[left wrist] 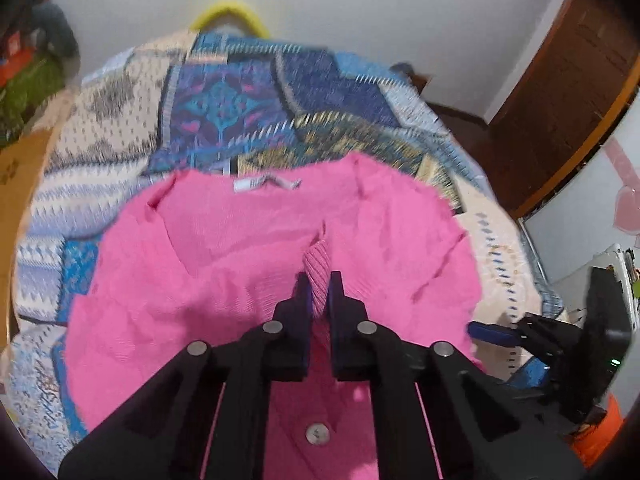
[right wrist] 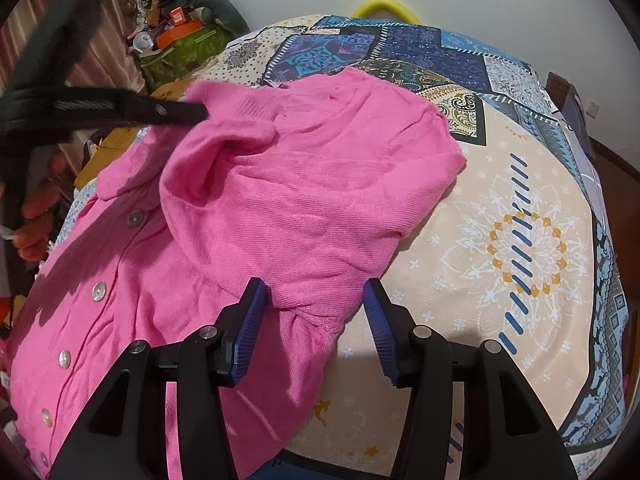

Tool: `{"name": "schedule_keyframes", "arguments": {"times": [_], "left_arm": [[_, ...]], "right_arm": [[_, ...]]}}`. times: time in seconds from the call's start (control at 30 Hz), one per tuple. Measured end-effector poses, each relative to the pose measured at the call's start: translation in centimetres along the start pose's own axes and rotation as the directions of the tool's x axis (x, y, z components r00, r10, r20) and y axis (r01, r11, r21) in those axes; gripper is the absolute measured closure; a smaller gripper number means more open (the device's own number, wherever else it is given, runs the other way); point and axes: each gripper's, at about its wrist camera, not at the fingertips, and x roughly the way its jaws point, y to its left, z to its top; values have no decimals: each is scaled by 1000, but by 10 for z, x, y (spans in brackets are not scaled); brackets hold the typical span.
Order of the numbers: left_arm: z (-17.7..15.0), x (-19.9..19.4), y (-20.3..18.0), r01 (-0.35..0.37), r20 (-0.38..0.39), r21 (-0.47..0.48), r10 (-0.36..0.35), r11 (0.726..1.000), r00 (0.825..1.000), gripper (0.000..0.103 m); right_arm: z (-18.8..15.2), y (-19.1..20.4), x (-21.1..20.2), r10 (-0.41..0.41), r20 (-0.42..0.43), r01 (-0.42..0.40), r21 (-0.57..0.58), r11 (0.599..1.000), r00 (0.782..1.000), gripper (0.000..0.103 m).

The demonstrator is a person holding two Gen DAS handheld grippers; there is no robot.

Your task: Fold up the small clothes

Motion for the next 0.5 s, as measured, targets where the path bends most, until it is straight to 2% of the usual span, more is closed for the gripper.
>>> {"name": "schedule_keyframes", "arguments": {"times": [0.13,0.3,0.37,0.5], "left_arm": [[-6,-34,-2,-26,48,12,26,1000,999,97],[-29,-59,11,-144,85,43,140,989,987,97],[-45,-58,24,-159,60,33,157,987,986,97],[-73,-46,52,-128,-44,-24,127,991,991,95]], "right_arm": [[1,1,0,-10,-7,10,1,1000,1000,56],[4,3,2,-27,-20,27,2,1000,999,56],[4,4,2,-30,-24,30,2,1000,999,56],[4,6,1,-26,-35,26,2,1000,999,56]]}}
